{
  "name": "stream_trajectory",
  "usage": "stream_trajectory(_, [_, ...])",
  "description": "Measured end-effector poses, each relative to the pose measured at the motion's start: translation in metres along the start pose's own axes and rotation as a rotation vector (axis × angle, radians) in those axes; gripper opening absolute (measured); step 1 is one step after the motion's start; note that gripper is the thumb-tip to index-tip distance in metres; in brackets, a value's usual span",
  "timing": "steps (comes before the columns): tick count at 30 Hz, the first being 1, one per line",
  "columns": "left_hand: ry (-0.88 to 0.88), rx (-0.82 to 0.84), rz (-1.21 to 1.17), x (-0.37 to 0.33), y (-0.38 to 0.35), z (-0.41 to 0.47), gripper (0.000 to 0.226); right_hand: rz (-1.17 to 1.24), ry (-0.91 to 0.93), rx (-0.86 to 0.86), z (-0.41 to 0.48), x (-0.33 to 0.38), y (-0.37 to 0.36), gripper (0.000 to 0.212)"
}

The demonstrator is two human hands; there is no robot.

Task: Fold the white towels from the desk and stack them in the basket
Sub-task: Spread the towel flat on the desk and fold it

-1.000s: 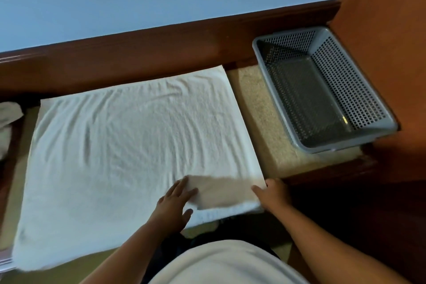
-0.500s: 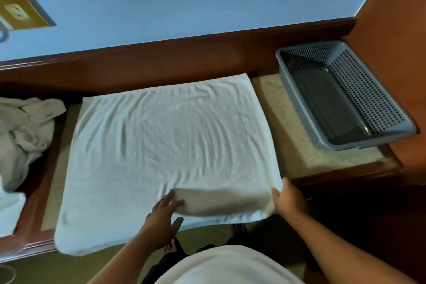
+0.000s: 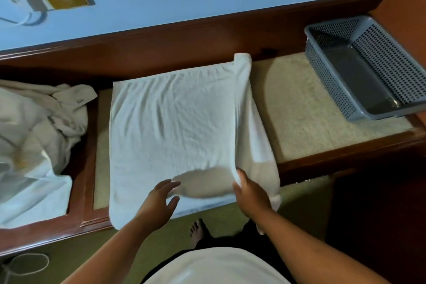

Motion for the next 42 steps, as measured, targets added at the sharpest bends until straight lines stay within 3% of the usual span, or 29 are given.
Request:
stream_trajectory(3, [-0.011,0.038,0.006,0.009,0.007,-0.002,0.044,-0.083,0.051,0.189,-0.002,0.025,-0.032,0.059])
stream_trajectory(10, [-0.055,0.063,0.017,0.008,0.007,0.006,0.043,-0.165,0.169,0.275,-0.001,0.025,-0.045,0.079])
stream_trajectory(15, [-0.083,0.085,0.080,-0.013,-0.007,0.020,0.044,-0.189,0.131,0.199,-0.012,-0.013,-0.033,0.040])
stream_trajectory(19, [-0.168,0.145,0.159,-0.048,-0.021,0.034,0.050,-0.392,0.044,0.053,-0.019,-0.065,-0.034,0.037])
stream_trajectory(21, [-0.258,0.182,0.237,-0.068,-0.029,0.039,0.055,-0.474,-0.010,0.023,-0.021,-0.080,-0.033,0.048])
stream_trajectory(25, [-0.439,0.345,0.555,-0.108,-0.053,0.053,0.067,-0.550,-0.014,-0.145,-0.026,-0.100,-0.029,0.041])
stream_trajectory(28, [-0.454,0.421,0.721,-0.123,-0.065,0.065,0.068,-0.503,-0.055,-0.164,-0.023,-0.115,-0.028,0.036])
stream_trajectory(32, [-0.495,0.361,0.738,-0.124,-0.060,0.079,0.063,-0.426,-0.055,-0.165,-0.006,-0.120,-0.019,0.025])
stream_trajectory(38, [-0.527,0.327,0.787,-0.113,-0.052,0.087,0.063,-0.266,-0.112,-0.078,-0.016,-0.145,-0.049,0.044])
stream_trajectory(42, [-0.478,0.276,0.837,-0.106,-0.047,0.088,0.060,-0.216,-0.200,0.066,-0.040,-0.143,-0.066,0.042])
Point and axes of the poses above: each hand's wrist, its own z-axis towards the middle knuckle, its own y-axis out of the back of the hand, x = y × z, the point moved 4 cm from there along z, towards the middle knuckle, and after that the axes turned 7 degrees about -z, right-handed, at the moved point
